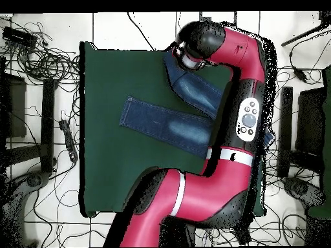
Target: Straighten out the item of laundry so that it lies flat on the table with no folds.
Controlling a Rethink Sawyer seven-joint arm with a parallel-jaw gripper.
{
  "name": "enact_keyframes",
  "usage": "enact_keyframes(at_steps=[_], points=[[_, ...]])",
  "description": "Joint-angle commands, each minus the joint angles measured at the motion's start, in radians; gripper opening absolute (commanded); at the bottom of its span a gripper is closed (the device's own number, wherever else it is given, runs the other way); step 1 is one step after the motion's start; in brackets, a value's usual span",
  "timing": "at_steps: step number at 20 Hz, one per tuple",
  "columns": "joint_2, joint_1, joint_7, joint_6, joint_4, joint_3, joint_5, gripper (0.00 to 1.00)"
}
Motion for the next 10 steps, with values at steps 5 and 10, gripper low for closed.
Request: enact_keyframes(at_steps=[5, 10], points=[[0.084, 0.018, -0.089, -0.083, 0.129, 0.11, 0.009, 1.0], [0.098, 0.016, -0.093, -0.093, 0.12, 0.12, 0.013, 1.0]])
